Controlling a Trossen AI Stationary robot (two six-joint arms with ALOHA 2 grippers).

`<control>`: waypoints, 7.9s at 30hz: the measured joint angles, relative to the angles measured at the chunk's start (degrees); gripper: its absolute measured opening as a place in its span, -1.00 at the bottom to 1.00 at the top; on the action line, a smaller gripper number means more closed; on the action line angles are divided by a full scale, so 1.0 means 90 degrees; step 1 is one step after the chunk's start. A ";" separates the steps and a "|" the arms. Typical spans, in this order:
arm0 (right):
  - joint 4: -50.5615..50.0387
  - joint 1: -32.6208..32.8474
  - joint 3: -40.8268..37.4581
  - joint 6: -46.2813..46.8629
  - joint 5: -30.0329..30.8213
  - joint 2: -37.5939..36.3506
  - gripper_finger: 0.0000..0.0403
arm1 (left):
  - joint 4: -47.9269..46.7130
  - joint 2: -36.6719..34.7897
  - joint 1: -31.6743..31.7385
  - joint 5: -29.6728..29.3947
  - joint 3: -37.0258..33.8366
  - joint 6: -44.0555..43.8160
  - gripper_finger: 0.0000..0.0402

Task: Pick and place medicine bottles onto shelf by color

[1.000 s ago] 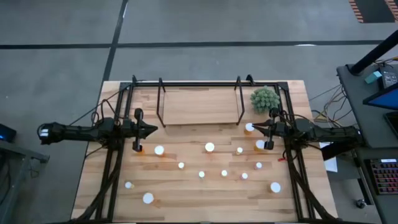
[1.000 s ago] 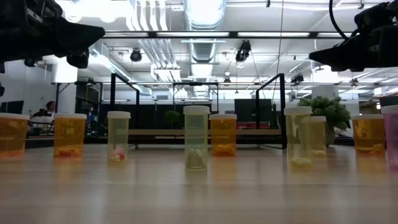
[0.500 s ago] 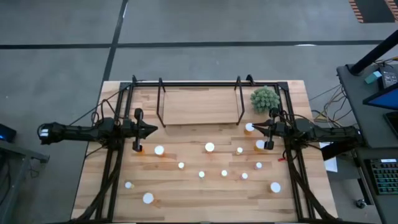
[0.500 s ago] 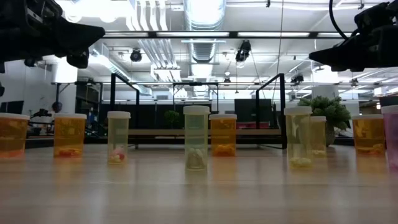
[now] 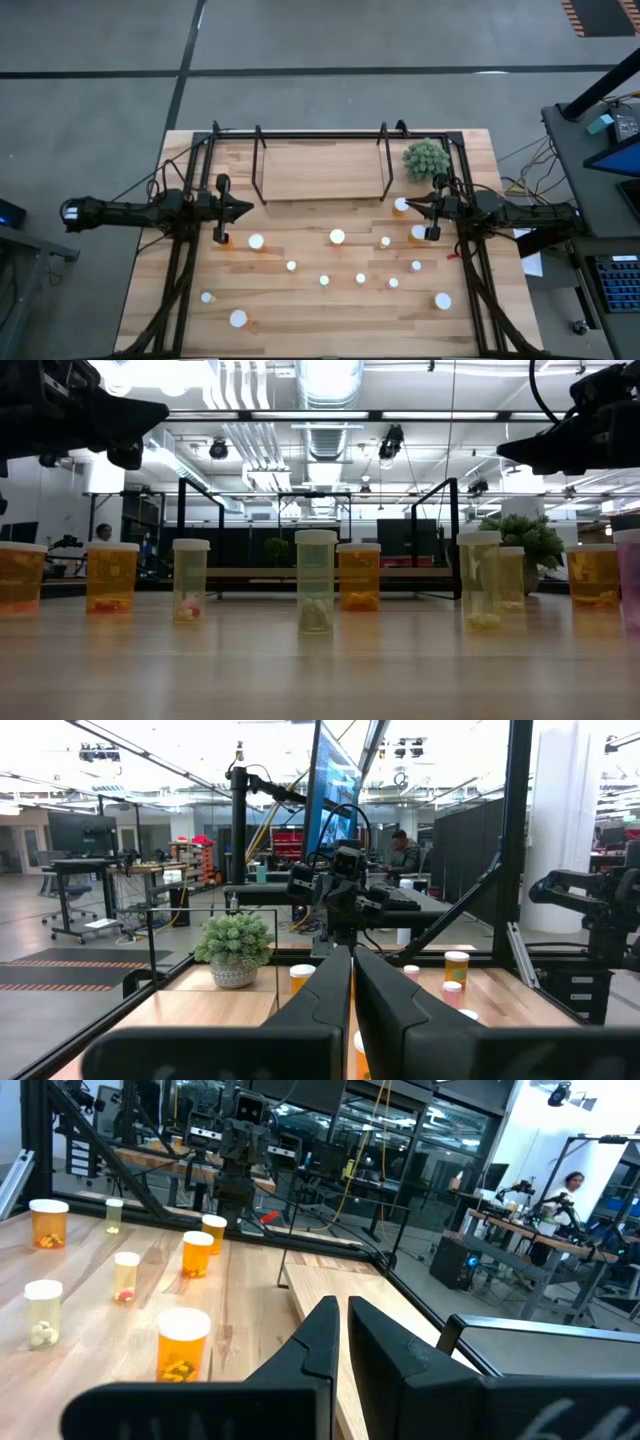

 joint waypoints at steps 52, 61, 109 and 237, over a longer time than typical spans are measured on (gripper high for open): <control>0.0316 0.0005 0.0000 0.0060 0.0107 -0.0005 -0.91 | 0.0434 0.0000 0.0002 0.0000 0.0000 -0.0481 -1.00; 0.0450 0.0005 0.0000 0.1983 0.0114 -0.0007 -0.91 | 0.2003 -0.0012 0.0002 0.0000 0.0000 -0.0856 -1.00; 0.2063 -0.0010 0.0878 0.1243 -0.0034 0.1059 -0.91 | 0.2787 0.0279 0.0001 -0.0367 0.0039 -0.0674 -1.00; -0.3446 0.2410 0.8296 0.0448 0.1084 0.9220 -0.39 | 0.2845 0.0291 0.0002 -0.0413 0.0039 -0.0645 -1.00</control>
